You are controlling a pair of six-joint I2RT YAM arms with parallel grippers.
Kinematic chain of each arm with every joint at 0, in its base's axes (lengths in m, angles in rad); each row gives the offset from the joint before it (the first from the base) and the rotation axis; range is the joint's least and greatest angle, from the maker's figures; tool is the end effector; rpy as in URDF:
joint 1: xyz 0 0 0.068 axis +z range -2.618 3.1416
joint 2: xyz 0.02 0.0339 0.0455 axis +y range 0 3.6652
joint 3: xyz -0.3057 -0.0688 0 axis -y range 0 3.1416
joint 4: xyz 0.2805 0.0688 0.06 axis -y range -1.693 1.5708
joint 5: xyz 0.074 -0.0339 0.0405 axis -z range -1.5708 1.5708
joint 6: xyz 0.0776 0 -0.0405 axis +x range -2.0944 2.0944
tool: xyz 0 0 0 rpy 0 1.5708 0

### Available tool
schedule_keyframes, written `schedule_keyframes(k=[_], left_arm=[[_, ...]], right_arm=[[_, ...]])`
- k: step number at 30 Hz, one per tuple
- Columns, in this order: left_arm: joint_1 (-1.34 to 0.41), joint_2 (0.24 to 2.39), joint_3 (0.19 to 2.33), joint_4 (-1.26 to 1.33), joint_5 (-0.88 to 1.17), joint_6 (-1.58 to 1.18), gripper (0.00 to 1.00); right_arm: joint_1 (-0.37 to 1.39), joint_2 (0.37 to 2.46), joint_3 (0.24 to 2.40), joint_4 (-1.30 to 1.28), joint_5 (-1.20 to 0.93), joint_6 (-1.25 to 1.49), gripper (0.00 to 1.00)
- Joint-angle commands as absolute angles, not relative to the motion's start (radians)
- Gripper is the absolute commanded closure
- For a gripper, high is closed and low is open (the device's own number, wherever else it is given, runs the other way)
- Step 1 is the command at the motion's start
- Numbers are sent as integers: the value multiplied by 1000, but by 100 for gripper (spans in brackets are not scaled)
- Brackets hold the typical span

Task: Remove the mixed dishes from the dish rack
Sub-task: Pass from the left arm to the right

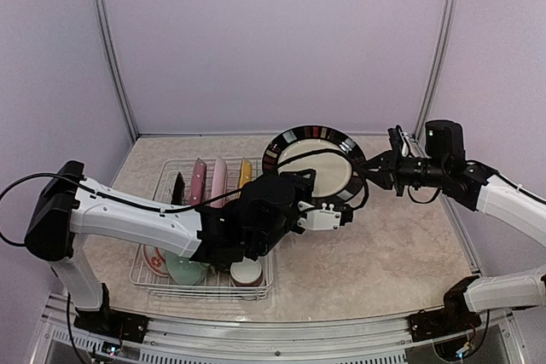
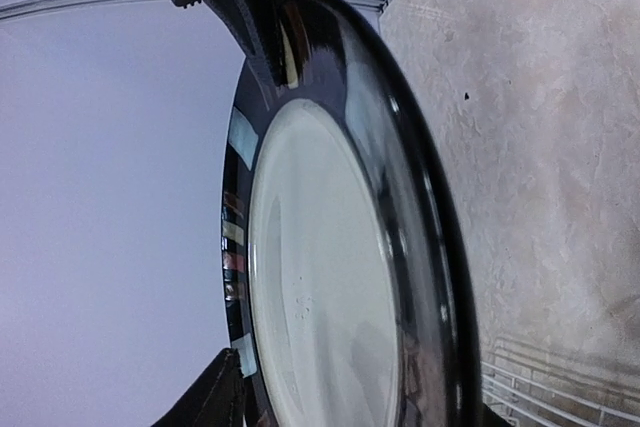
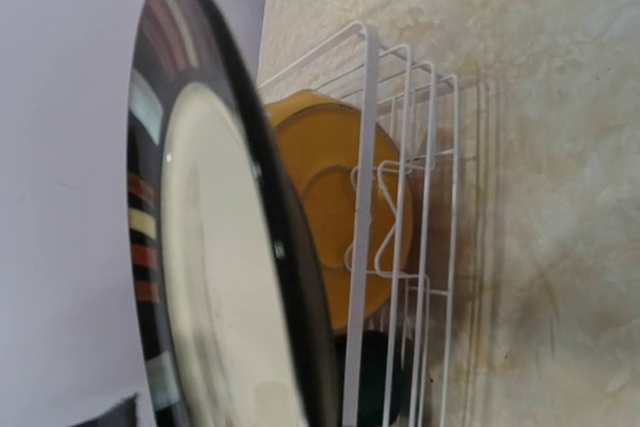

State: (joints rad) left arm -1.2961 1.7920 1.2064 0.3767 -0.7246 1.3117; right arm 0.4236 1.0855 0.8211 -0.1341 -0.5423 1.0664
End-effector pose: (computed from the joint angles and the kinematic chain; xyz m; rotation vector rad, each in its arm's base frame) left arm 0.1806 -0.4512 0.2793 1.4965 0.9484 0.6526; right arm 0.2509 0.1571 0.3140 0.3091 2.2118 1.4374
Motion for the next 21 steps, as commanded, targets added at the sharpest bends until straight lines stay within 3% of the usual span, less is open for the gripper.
schedule_keyframes(k=[1,15,21], left_arm=[[-1288,1768,1204,492,-757,1310,41],[-1310,1745,1173,436,-731,1240,2],[-1322,1694,1178,262,-679,1093,1]], right_arm=[[389,1049,802,-67,-524,1051,100],[364,1037,795,35,-535,1112,100],[324,1048,797,72,-551,1124,100]])
